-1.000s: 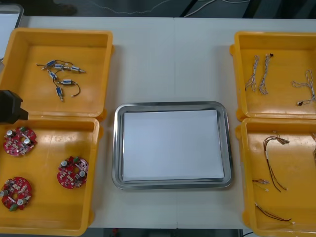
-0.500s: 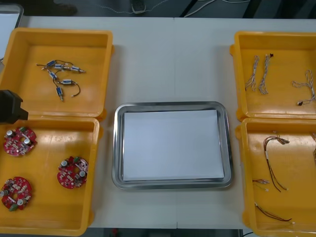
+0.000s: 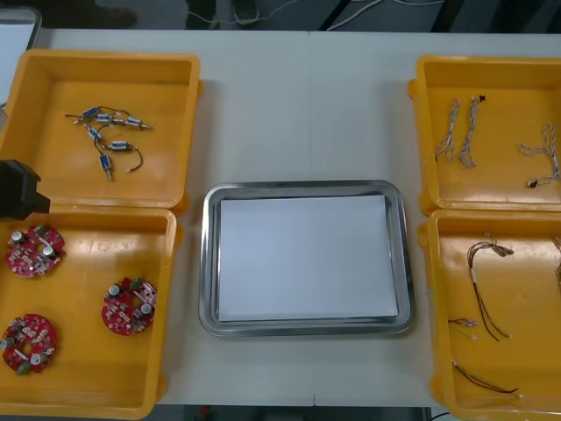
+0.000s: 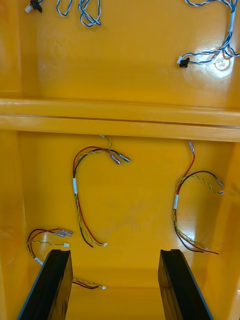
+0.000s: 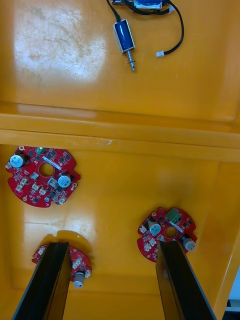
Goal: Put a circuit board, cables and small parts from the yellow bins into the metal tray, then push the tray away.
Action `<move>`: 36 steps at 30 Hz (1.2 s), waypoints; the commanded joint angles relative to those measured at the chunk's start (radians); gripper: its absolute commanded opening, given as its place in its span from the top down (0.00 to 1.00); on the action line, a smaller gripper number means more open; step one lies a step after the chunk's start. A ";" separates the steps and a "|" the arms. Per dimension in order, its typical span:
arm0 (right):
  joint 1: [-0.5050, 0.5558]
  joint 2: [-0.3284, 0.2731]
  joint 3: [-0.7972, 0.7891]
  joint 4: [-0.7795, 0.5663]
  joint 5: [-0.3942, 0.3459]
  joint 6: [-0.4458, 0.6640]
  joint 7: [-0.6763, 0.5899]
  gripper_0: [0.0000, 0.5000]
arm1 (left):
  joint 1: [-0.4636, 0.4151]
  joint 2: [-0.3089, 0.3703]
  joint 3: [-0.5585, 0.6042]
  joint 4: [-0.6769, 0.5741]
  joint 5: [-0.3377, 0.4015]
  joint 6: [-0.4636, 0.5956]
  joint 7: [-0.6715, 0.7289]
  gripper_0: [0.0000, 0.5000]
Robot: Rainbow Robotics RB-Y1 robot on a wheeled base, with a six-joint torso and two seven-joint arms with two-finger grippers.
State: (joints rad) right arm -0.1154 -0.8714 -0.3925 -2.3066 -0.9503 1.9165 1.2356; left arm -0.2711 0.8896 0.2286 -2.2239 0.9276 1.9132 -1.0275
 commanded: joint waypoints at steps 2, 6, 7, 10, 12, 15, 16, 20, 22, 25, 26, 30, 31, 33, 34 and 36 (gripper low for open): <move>0.016 -0.041 0.003 -0.027 -0.008 0.003 0.012 0.00 | 0.013 -0.012 0.029 -0.026 -0.004 0.007 -0.071 0.00; 0.016 -0.041 0.003 -0.027 -0.008 0.003 0.012 0.00 | 0.013 -0.012 0.029 -0.026 -0.004 0.007 -0.071 0.00; 0.016 -0.041 0.003 -0.027 -0.008 0.003 0.012 0.00 | 0.013 -0.012 0.029 -0.026 -0.004 0.007 -0.071 0.00; 0.016 -0.041 0.003 -0.027 -0.008 0.003 0.012 0.00 | 0.013 -0.012 0.029 -0.026 -0.004 0.007 -0.071 0.00; 0.016 -0.041 0.003 -0.027 -0.008 0.003 0.012 0.00 | 0.013 -0.012 0.029 -0.026 -0.004 0.007 -0.071 0.00; 0.020 -0.035 0.001 -0.025 -0.005 0.003 0.012 0.00 | 0.013 -0.012 0.029 -0.026 -0.004 0.007 -0.071 0.00; 0.019 -0.035 0.003 -0.025 -0.007 0.003 0.010 0.00 | 0.036 -0.038 0.005 -0.011 0.000 0.007 -0.071 0.00; 0.016 -0.038 -0.006 -0.036 -0.002 0.003 0.015 0.00 | 0.033 -0.037 0.003 -0.008 0.010 0.007 -0.071 0.00; 0.017 -0.038 -0.006 -0.040 -0.005 0.003 0.013 0.00 | 0.030 -0.034 0.005 -0.008 0.017 0.007 -0.071 0.00; 0.017 -0.038 -0.008 -0.040 -0.007 0.003 0.010 0.00 | 0.030 -0.026 0.005 -0.011 0.027 0.007 -0.077 0.00; 0.019 -0.038 -0.006 -0.040 -0.007 0.003 0.007 0.00 | 0.030 -0.023 0.005 -0.014 0.031 0.007 -0.080 0.00; 0.033 -0.035 -0.008 -0.040 0.001 0.003 -0.001 0.00 | 0.043 0.003 0.005 -0.031 0.051 0.007 -0.098 0.00; 0.034 -0.035 -0.008 -0.040 0.001 0.003 -0.002 0.00 | 0.047 0.006 0.005 -0.036 0.053 0.007 -0.101 0.00; 0.040 -0.035 -0.011 -0.043 -0.002 0.003 -0.007 0.00 | 0.070 0.022 0.005 -0.056 0.057 0.007 -0.109 0.00; 0.040 -0.035 -0.011 -0.043 -0.002 0.003 -0.007 0.00 | 0.070 0.022 0.005 -0.056 0.057 0.007 -0.109 0.00; 0.053 -0.027 -0.022 -0.051 0.002 0.003 -0.013 0.00 | 0.118 0.042 0.005 -0.082 0.057 0.007 -0.120 0.00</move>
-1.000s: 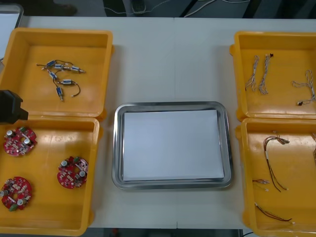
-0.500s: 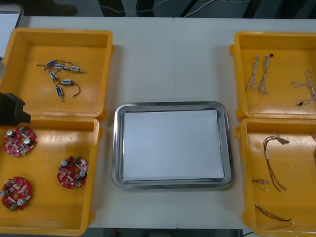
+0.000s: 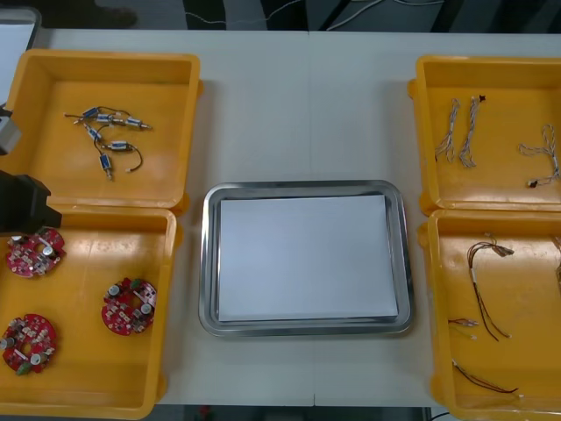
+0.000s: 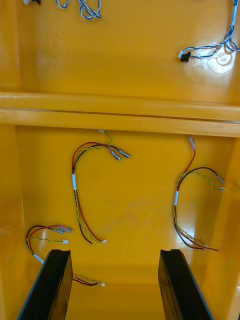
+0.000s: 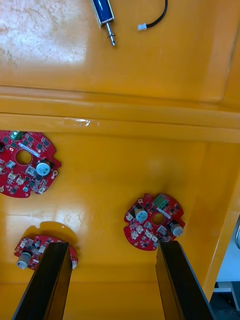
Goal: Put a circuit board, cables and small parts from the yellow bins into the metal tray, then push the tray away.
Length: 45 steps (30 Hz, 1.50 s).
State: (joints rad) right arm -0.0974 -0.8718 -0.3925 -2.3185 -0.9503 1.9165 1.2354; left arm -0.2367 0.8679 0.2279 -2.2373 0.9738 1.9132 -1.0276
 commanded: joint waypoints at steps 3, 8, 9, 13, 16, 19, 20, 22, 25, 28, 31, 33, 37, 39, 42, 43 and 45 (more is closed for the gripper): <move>0.048 -0.004 -0.040 -0.045 0.011 0.003 -0.021 0.00 | 0.128 0.085 0.005 -0.091 0.011 -0.042 -0.132 0.00; 0.076 0.043 -0.066 -0.055 0.030 0.003 -0.031 0.00 | 0.221 0.123 0.005 -0.136 0.002 -0.154 -0.144 0.00; 0.077 0.048 -0.068 -0.056 0.031 0.003 -0.033 0.00 | 0.231 0.128 0.005 -0.139 0.003 -0.168 -0.146 0.00; 0.111 0.083 -0.071 -0.078 0.079 0.003 -0.050 0.00 | 0.318 0.175 0.005 -0.162 0.003 -0.276 -0.157 0.00; 0.140 0.113 -0.072 -0.090 0.105 0.003 -0.063 0.00 | 0.376 0.207 0.005 -0.176 0.005 -0.350 -0.164 0.00; 0.169 0.151 -0.074 -0.093 0.128 0.003 -0.074 0.00 | 0.435 0.241 0.005 -0.185 0.006 -0.418 -0.172 0.00; 0.174 0.157 -0.072 -0.093 0.133 0.003 -0.077 0.00 | 0.444 0.247 0.005 -0.186 0.006 -0.428 -0.174 0.00; 0.191 0.192 -0.072 -0.093 0.150 0.003 -0.086 0.00 | 0.484 0.276 0.005 -0.189 0.009 -0.473 -0.181 0.00; 0.209 0.232 -0.072 -0.094 0.169 0.003 -0.097 0.00 | 0.530 0.306 0.004 -0.189 0.011 -0.525 -0.189 0.00; 0.222 0.264 -0.071 -0.098 0.196 0.003 -0.111 0.00 | 0.577 0.338 0.004 -0.189 0.016 -0.571 -0.198 0.00; 0.225 0.298 -0.066 -0.098 0.216 0.003 -0.148 0.00 | 0.623 0.370 0.004 -0.189 0.019 -0.612 -0.206 0.00; 0.223 0.321 -0.059 -0.099 0.225 0.003 -0.185 0.00 | 0.652 0.392 0.004 -0.189 0.017 -0.648 -0.210 0.00; 0.225 0.364 -0.043 -0.107 0.254 0.003 -0.226 0.00 | 0.706 0.421 0.001 -0.188 0.017 -0.701 -0.216 0.00; 0.226 0.390 -0.031 -0.107 0.269 0.003 -0.254 0.00 | 0.723 0.442 -0.018 -0.188 0.009 -0.732 -0.216 0.00; 0.231 0.416 -0.016 -0.102 0.281 -0.010 -0.312 0.00 | 0.738 0.464 -0.061 -0.185 -0.030 -0.780 -0.210 0.00; 0.232 0.424 -0.011 -0.101 0.285 -0.013 -0.330 0.00 | 0.743 0.470 -0.073 -0.182 -0.044 -0.797 -0.207 0.00; 0.237 0.435 -0.005 -0.098 0.291 -0.019 -0.372 0.00 | 0.751 0.480 -0.094 -0.173 -0.055 -0.833 -0.203 0.00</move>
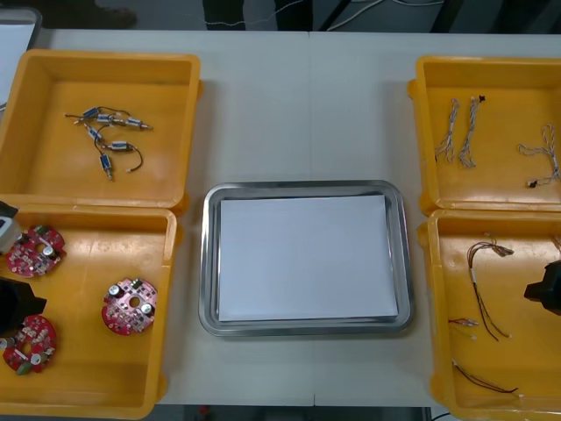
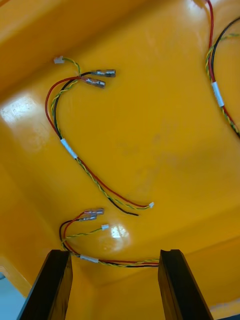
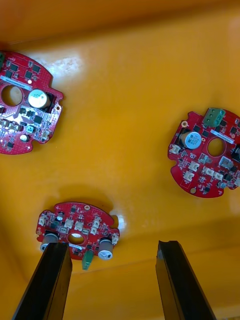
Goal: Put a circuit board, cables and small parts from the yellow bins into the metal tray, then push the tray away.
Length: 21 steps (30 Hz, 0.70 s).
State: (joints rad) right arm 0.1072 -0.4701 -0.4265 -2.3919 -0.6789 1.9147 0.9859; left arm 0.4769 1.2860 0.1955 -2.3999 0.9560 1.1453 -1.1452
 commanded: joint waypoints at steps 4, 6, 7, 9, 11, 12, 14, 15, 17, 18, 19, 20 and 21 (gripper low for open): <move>0.037 0.050 0.046 -0.016 0.030 -0.022 -0.205 0.00 | 0.040 0.076 -0.113 0.015 -0.054 -0.125 -0.085 0.00; 0.043 0.057 0.057 -0.009 0.036 -0.032 -0.242 0.00 | 0.040 0.085 -0.143 0.022 -0.083 -0.151 -0.082 0.00; 0.048 0.061 0.066 -0.003 0.042 -0.045 -0.265 0.00 | 0.042 0.092 -0.160 0.028 -0.097 -0.165 -0.080 0.00; 0.057 0.064 0.080 0.011 0.051 -0.071 -0.302 0.00 | 0.052 0.098 -0.177 0.044 -0.108 -0.196 -0.080 0.00; 0.058 0.071 0.092 0.034 0.062 -0.097 -0.339 0.00 | 0.078 0.107 -0.179 0.059 -0.114 -0.236 -0.080 0.00; 0.058 0.071 0.092 0.034 0.062 -0.097 -0.339 0.00 | 0.078 0.107 -0.179 0.059 -0.114 -0.236 -0.080 0.00; 0.060 0.085 0.103 0.062 0.074 -0.120 -0.368 0.00 | 0.100 0.116 -0.180 0.061 -0.118 -0.245 -0.079 0.00; 0.058 0.088 0.107 0.071 0.079 -0.129 -0.372 0.00 | 0.106 0.119 -0.180 0.062 -0.122 -0.245 -0.077 0.00; 0.058 0.096 0.114 0.097 0.090 -0.151 -0.377 0.00 | 0.118 0.122 -0.179 0.062 -0.125 -0.245 -0.077 0.00; 0.058 0.100 0.117 0.114 0.096 -0.164 -0.380 0.00 | 0.124 0.125 -0.179 0.062 -0.128 -0.245 -0.076 0.00; 0.060 0.102 0.118 0.132 0.102 -0.180 -0.383 0.00 | 0.134 0.128 -0.180 0.061 -0.135 -0.245 -0.076 0.00; 0.060 0.102 0.120 0.143 0.104 -0.189 -0.385 0.00 | 0.138 0.128 -0.180 0.061 -0.140 -0.246 -0.076 0.00; 0.060 0.103 0.123 0.160 0.107 -0.201 -0.389 0.00 | 0.144 0.128 -0.180 0.062 -0.145 -0.248 -0.074 0.00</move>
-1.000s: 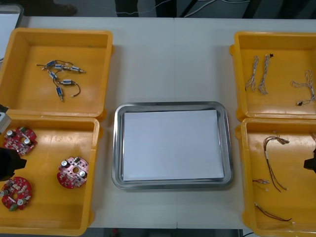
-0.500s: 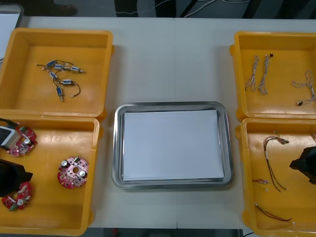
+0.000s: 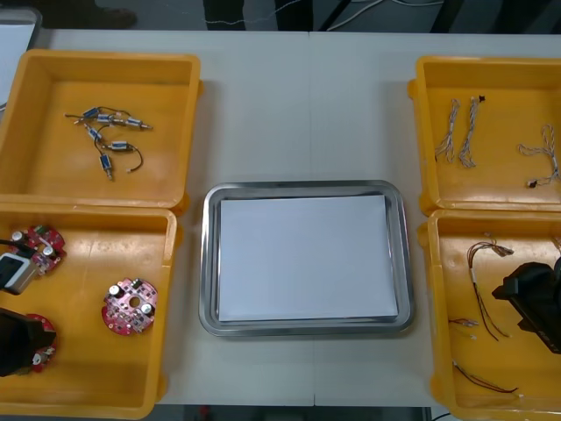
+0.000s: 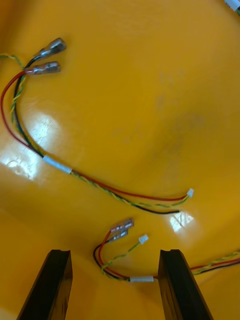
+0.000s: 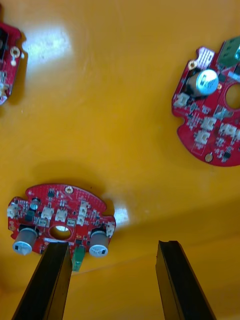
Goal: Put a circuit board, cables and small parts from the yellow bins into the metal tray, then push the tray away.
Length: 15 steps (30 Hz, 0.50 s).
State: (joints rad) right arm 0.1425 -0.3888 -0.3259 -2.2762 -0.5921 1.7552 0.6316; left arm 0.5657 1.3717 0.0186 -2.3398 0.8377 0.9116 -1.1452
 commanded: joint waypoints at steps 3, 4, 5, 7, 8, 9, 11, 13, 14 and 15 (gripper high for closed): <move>0.025 0.024 0.039 0.077 0.032 -0.071 -0.047 0.00 | 0.065 0.046 -0.003 0.008 -0.028 -0.022 -0.076 0.00; 0.025 0.025 0.044 0.083 0.034 -0.077 -0.050 0.00 | 0.066 0.047 -0.005 0.010 -0.028 -0.023 -0.074 0.00; 0.025 0.027 0.050 0.092 0.038 -0.088 -0.069 0.00 | 0.066 0.046 -0.008 0.011 -0.031 -0.025 -0.074 0.00; 0.025 0.028 0.065 0.098 0.046 -0.102 -0.104 0.00 | 0.065 0.046 -0.016 0.016 -0.035 -0.031 -0.074 0.00; 0.025 0.027 0.077 0.098 0.052 -0.105 -0.130 0.00 | 0.065 0.046 -0.022 0.020 -0.038 -0.040 -0.073 0.00; 0.025 0.028 0.088 0.098 0.058 -0.105 -0.150 0.00 | 0.065 0.046 -0.026 0.027 -0.038 -0.051 -0.073 0.00; 0.025 0.027 0.104 0.098 0.068 -0.106 -0.181 0.00 | 0.063 0.046 -0.036 0.040 -0.043 -0.071 -0.074 0.00; 0.025 0.027 0.114 0.098 0.075 -0.106 -0.201 0.00 | 0.060 0.046 -0.045 0.051 -0.048 -0.083 -0.076 0.00; 0.025 0.028 0.116 0.098 0.078 -0.108 -0.202 0.00 | 0.059 0.046 -0.052 0.054 -0.052 -0.088 -0.076 0.00; 0.025 0.028 0.120 0.098 0.083 -0.108 -0.205 0.00 | 0.054 0.044 -0.063 0.057 -0.066 -0.096 -0.073 0.00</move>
State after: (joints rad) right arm 0.1434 -0.3736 -0.2310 -2.1698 -0.5259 1.6582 0.4517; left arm 0.6051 1.3790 -0.0072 -2.2939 0.8004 0.8395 -1.1452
